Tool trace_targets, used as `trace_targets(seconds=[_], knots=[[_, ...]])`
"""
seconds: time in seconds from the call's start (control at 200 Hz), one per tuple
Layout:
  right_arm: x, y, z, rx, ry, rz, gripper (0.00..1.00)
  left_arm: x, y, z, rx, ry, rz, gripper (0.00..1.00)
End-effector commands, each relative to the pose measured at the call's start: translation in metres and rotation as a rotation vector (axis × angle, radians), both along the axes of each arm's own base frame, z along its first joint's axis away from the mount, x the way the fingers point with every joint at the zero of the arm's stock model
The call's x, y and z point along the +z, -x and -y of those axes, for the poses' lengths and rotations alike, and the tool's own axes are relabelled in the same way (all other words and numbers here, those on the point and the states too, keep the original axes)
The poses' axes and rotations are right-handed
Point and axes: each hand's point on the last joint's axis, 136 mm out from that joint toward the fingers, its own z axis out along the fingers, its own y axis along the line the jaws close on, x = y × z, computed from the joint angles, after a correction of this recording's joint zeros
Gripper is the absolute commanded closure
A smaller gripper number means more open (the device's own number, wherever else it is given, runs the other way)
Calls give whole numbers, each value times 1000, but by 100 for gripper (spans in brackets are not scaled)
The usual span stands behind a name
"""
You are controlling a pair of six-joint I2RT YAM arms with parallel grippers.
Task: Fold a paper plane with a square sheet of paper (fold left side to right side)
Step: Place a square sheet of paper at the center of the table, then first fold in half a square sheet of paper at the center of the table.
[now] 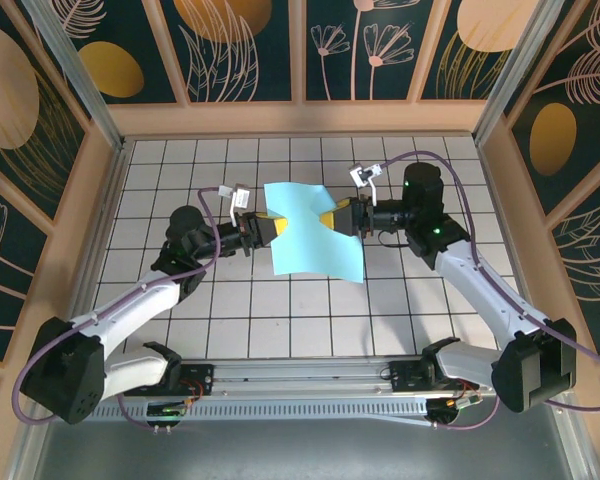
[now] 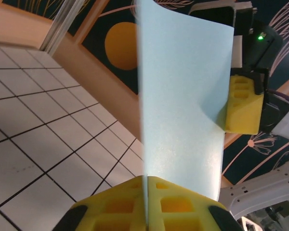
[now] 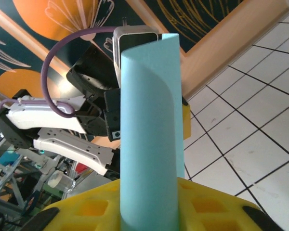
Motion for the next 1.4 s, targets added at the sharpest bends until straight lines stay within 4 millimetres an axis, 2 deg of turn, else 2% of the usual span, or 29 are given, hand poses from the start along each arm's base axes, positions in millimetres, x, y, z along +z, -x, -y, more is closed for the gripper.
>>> trace_targets(seconds=[0.0, 0.115, 0.22, 0.38, 0.51, 0.636, 0.851, 1.051, 1.231, 1.396], knots=[[-15, -9, 8, -58, 37, -7, 67, -10, -13, 1, 48, -43, -49, 99], [-38, -23, 20, -133, 83, -57, 59, -45, -28, -1, 108, -133, -176, 100], [-66, -37, 35, -215, 134, -130, 52, -78, -34, 1, 121, -181, -286, 100], [-113, -52, 54, -312, 207, -250, 46, -139, -38, -1, 140, -297, -461, 100], [-144, -62, 62, -371, 261, -333, 49, -188, -36, -3, 139, -397, -592, 100], [-170, -66, 63, -404, 280, -416, 59, -218, -36, -4, 139, -464, -665, 100], [-214, -74, 68, -481, 363, -509, 83, -231, -43, -9, 171, -536, -680, 100], [-247, -71, 57, -474, 453, -557, 100, -235, -42, -10, 171, -552, -692, 100], [-272, -66, 48, -454, 520, -585, 100, -235, -42, -9, 165, -551, -699, 100], [-292, -61, 44, -438, 584, -610, 100, -232, -43, -7, 159, -543, -700, 92]])
